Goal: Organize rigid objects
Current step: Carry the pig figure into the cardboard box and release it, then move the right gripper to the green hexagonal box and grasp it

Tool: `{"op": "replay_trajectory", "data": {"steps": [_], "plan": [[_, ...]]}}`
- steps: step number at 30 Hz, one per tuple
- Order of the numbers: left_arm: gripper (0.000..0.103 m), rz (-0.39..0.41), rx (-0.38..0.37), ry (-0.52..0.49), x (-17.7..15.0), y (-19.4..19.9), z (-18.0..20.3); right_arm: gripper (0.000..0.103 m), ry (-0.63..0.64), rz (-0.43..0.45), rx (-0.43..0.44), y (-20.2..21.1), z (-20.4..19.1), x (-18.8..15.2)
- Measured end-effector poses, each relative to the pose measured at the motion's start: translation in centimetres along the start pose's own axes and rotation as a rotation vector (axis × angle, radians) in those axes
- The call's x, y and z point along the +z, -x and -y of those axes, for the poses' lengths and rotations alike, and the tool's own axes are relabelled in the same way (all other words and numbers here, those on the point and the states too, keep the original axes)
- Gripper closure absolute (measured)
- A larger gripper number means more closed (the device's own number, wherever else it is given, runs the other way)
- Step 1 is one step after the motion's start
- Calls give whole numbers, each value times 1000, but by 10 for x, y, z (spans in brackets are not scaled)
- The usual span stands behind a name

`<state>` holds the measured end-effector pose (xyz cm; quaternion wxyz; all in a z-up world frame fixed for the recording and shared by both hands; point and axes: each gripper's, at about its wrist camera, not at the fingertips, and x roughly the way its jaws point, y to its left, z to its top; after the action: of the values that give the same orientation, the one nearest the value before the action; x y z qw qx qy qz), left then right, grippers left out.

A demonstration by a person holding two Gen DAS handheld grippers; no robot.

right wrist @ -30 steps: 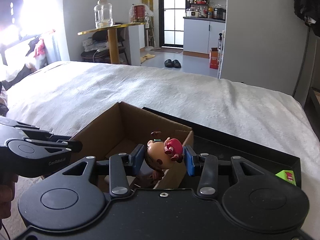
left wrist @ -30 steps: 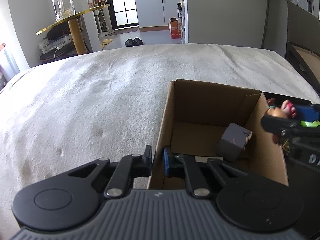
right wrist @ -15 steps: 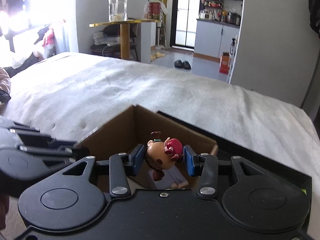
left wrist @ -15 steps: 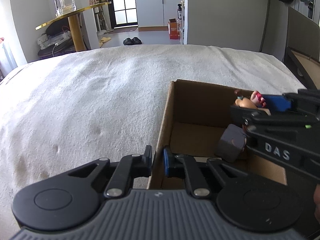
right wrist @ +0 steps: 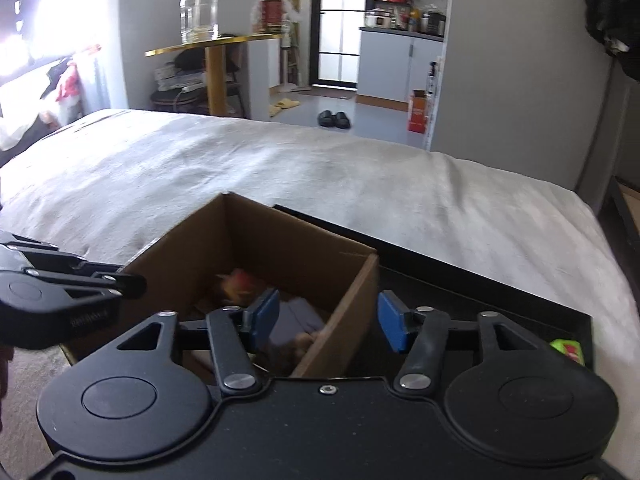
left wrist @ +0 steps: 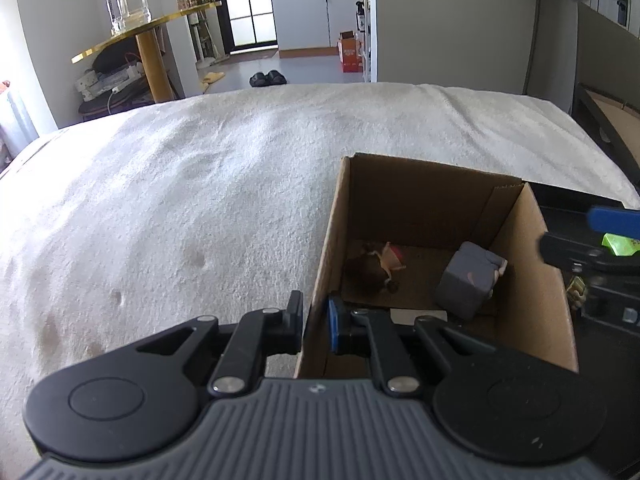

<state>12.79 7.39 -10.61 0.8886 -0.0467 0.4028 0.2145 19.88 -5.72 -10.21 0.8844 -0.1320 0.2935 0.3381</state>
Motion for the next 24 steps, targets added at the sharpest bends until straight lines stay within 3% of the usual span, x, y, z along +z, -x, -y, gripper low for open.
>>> {"op": "replay_trajectory", "data": {"steps": [4, 9, 14, 24], "plan": [[85, -18, 1, -6, 3, 0, 0, 35, -29, 7, -40, 10, 15, -7], [53, -11, 32, -32, 6, 4, 7, 23, -48, 5, -72, 14, 26, -13], [31, 17, 61, -73, 10, 11, 17, 5, -60, 9, -100, 19, 35, -17], [30, 41, 36, -101, 17, 17, 31, 3, -73, 13, -125, 23, 50, -25]]}}
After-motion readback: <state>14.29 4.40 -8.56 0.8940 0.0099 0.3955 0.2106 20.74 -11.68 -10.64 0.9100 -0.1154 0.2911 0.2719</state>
